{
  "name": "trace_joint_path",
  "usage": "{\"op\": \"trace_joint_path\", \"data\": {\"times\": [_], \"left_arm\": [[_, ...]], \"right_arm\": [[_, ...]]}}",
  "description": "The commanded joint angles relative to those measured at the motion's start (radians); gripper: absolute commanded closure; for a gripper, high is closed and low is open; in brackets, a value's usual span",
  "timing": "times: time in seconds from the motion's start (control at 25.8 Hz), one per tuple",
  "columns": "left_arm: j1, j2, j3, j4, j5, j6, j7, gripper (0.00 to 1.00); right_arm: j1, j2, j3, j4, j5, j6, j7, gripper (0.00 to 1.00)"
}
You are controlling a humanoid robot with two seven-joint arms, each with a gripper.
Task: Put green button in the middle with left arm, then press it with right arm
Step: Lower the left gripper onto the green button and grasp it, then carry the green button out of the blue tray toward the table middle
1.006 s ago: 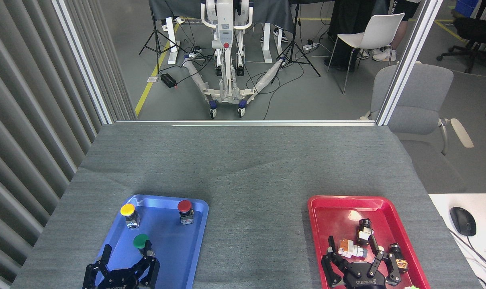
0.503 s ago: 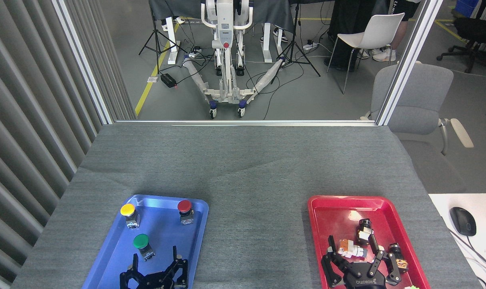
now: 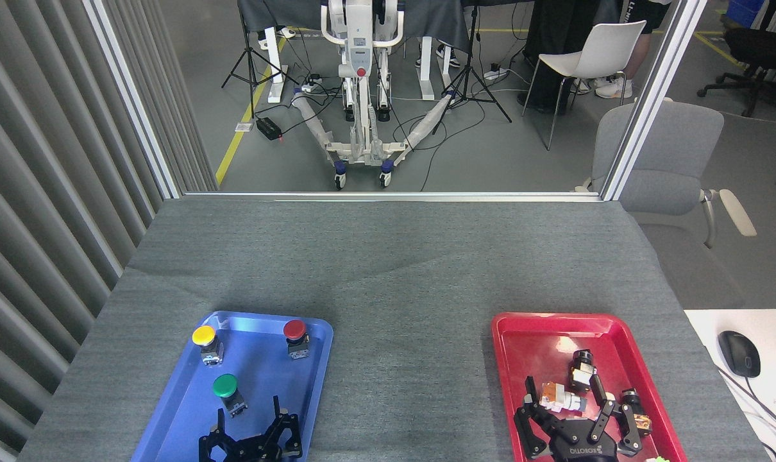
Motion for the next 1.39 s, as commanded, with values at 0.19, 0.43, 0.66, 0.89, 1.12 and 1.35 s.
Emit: {"op": "trace_joint_path", "data": {"times": [0.19, 0.43, 0.66, 0.89, 1.12, 1.35], "left_arm": [[-0.058, -0.001, 0.009, 0.074, 0.049, 0.008, 0.025, 0.17], [-0.078, -0.001, 0.034, 0.093, 0.08, 0.008, 0.044, 0.27], [-0.094, 0.002, 0.054, 0.119, 0.08, -0.002, 0.051, 0.52], [-0.084, 0.01, 0.051, 0.117, 0.066, -0.042, 0.096, 0.92], [-0.034, 0.022, 0.035, -0.008, 0.052, -0.248, 0.149, 0.99], [-0.144, 0.076, -0.112, -0.025, -0.118, -0.783, 0.051, 1.0]], "right_arm": [[0.001, 0.001, 0.002, 0.0, 0.0, 0.003, -0.001, 0.0], [0.001, -0.001, 0.002, 0.0, 0.0, 0.003, 0.002, 0.0], [-0.001, -0.01, 0.002, -0.002, -0.001, -0.006, -0.006, 0.0], [0.001, -0.004, 0.005, -0.002, 0.0, 0.003, -0.001, 0.0], [0.001, -0.002, 0.005, 0.0, 0.0, 0.005, 0.003, 0.0], [-0.001, -0.007, 0.005, -0.002, 0.0, 0.003, -0.001, 0.0]]}}
